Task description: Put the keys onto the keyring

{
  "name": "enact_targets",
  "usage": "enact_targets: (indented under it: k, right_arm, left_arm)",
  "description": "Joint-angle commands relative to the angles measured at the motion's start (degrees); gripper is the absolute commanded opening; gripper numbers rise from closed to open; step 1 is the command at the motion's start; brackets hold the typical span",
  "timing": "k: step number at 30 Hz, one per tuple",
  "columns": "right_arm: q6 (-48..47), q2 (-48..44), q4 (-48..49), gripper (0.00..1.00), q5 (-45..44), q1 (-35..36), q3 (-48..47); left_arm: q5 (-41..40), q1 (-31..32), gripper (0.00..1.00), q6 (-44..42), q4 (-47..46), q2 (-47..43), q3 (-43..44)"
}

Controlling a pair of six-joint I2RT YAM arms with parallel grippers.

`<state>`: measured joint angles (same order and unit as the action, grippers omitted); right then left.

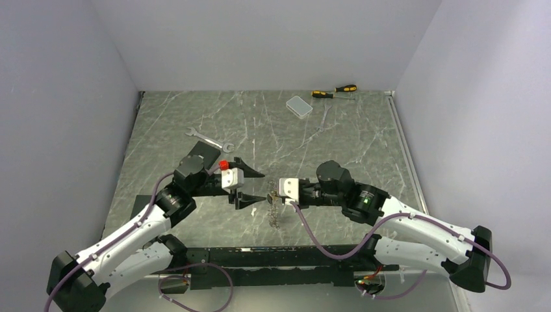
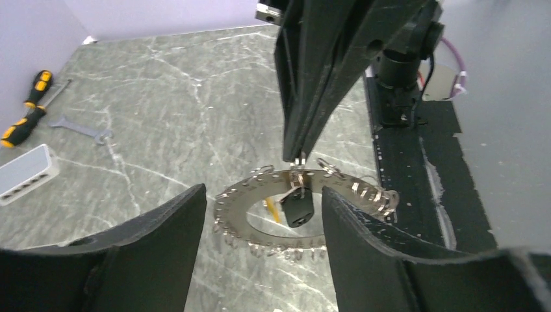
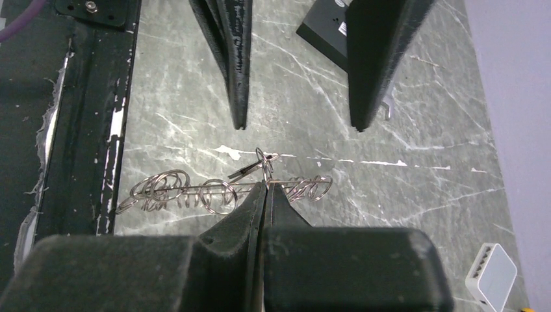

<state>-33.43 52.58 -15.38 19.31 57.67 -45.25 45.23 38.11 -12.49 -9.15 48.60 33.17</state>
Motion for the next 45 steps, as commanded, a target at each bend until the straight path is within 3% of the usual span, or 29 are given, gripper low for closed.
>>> enact_targets:
  k: [1, 35, 41, 45]
  right_arm:
    - [-0.23, -1.85, 4.92, 0.00, -0.95, -0.19, -0.25]
    - [0.21, -0.94, 9.58, 0.00, -2.52, -0.19, 0.43]
    - [0.20, -0.88, 9.62, 0.00, -2.67, -0.19, 0.43]
    - [0.29, -0.81, 10.01, 0.00, -3.22, -0.24, 0.43]
  left_arm:
    - [5.24, -0.15, 0.66, -0.66, -0.61, 0.18, 2.08]
    - [5.93, 0.26, 0.24, 8.28, -7.58, 7.74, 3.57]
    - [5.90, 0.42, 0.23, 8.40, -7.66, 7.74, 3.60]
    - [5.84, 0.47, 0.32, 8.36, -7.64, 7.65, 3.67]
